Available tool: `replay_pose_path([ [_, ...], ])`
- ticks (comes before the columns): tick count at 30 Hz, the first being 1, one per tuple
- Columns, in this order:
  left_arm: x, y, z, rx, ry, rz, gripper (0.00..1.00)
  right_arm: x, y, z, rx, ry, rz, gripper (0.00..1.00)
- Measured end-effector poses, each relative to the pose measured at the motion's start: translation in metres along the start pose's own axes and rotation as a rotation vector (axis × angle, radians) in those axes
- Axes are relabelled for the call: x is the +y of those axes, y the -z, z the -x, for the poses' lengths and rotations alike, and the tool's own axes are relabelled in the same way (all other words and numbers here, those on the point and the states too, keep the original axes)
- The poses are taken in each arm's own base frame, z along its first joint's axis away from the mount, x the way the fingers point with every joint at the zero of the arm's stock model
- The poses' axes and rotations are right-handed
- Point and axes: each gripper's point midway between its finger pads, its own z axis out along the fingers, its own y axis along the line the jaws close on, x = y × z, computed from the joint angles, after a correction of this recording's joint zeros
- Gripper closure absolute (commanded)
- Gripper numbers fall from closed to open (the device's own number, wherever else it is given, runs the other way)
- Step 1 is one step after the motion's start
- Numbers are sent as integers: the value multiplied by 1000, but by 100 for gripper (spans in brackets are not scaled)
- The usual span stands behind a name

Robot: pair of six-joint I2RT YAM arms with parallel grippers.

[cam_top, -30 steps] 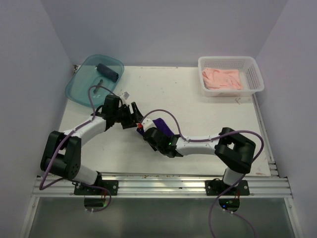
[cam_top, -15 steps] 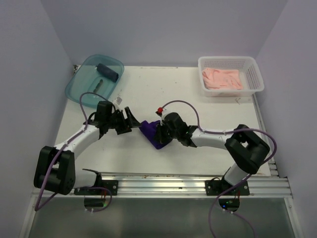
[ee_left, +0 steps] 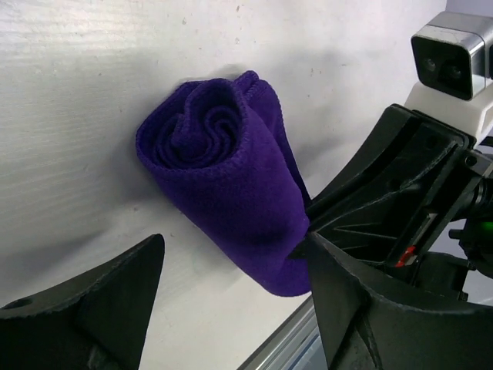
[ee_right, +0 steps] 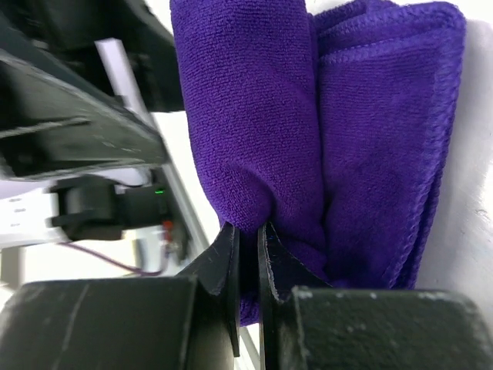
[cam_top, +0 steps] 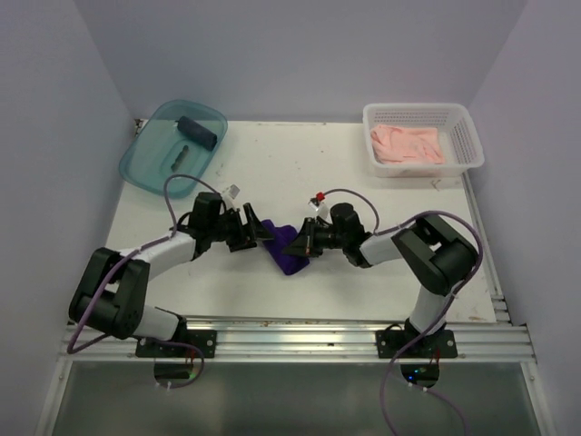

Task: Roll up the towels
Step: Roll the towel

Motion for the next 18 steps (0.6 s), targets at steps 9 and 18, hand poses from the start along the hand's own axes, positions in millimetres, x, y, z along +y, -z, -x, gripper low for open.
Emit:
replay_pose_path([
  [9, 6, -25, -11, 50, 31, 2, 38, -6, 0, 3, 0, -174, 152, 100],
  [18, 3, -39, -6, 68, 63, -13, 58, -6, 5, 5, -12, -167, 116, 40],
])
